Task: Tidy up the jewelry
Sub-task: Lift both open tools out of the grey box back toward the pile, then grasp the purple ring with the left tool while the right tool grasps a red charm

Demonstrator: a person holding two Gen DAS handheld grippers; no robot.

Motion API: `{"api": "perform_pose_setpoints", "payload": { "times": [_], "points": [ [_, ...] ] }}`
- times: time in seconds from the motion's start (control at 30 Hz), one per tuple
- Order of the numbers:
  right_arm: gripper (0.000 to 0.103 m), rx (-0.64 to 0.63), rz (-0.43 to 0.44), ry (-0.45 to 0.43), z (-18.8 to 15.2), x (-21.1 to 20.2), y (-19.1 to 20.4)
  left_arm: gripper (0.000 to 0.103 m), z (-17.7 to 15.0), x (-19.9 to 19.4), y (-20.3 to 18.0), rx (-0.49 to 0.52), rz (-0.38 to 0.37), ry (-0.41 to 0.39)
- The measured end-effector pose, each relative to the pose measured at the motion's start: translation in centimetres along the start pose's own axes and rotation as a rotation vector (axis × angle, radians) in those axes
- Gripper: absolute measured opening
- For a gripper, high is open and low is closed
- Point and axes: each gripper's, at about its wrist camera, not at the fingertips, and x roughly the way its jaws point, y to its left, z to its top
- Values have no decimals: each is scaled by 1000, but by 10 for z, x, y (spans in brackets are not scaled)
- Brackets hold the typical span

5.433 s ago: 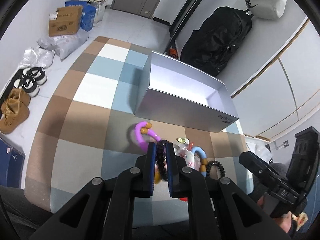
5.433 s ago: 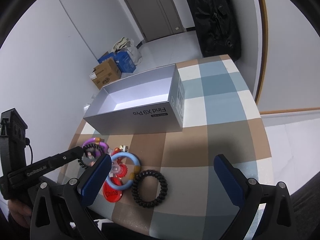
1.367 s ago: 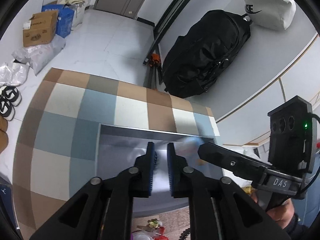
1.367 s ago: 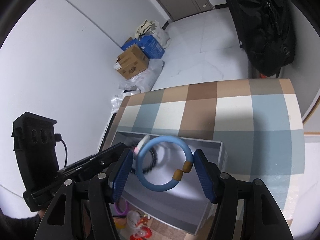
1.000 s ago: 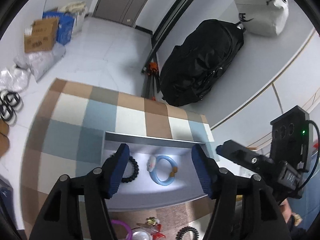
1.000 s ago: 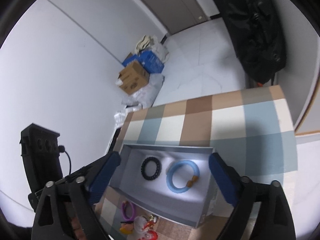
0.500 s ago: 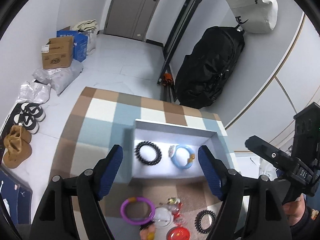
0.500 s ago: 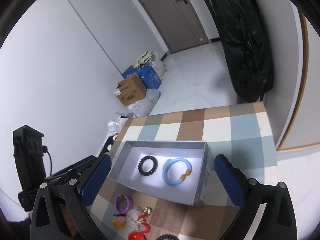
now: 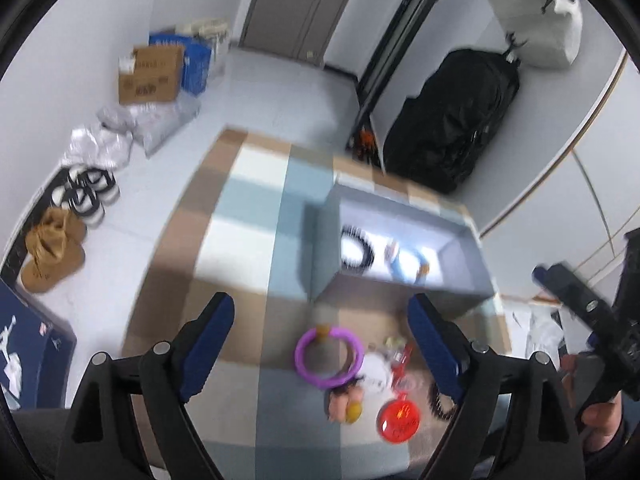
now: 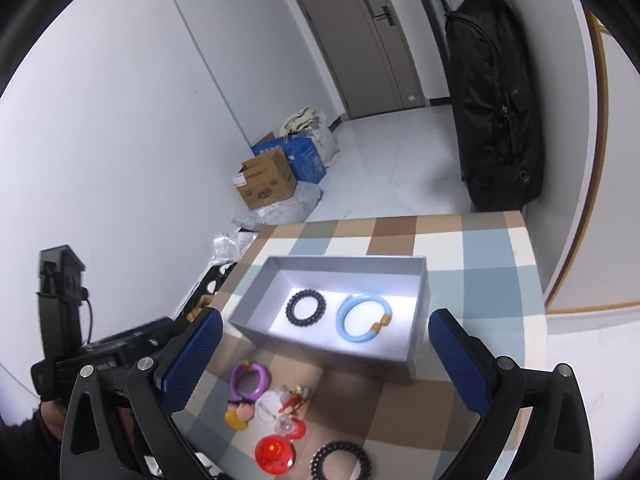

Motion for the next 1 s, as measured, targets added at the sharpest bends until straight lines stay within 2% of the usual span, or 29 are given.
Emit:
{"api": "perform_pose_setpoints", "payload": {
  "times": [0.2,0.33,0.63,0.73,0.87,1.0],
  "points": [
    [103,-17,-8,25,-10,-1,6,85,-17,22,-3,40,-30,132],
    [103,-2,-9,57,-17,1,6,85,-21,37,-9,46,-14,207],
    [103,4,-11,84,-25,-1,4,85,-25,40,-14,84,50,226],
    [103,21,-9,96,-25,-1,1,76,-23,41,-14,82,63,218],
    [103,22,-7,94,-25,-2,1,73,-23,44,-17,98,71,213],
    [103,18,-8,99,-25,-2,2,63,-26,47,-27,175,143,214]
  ]
}}
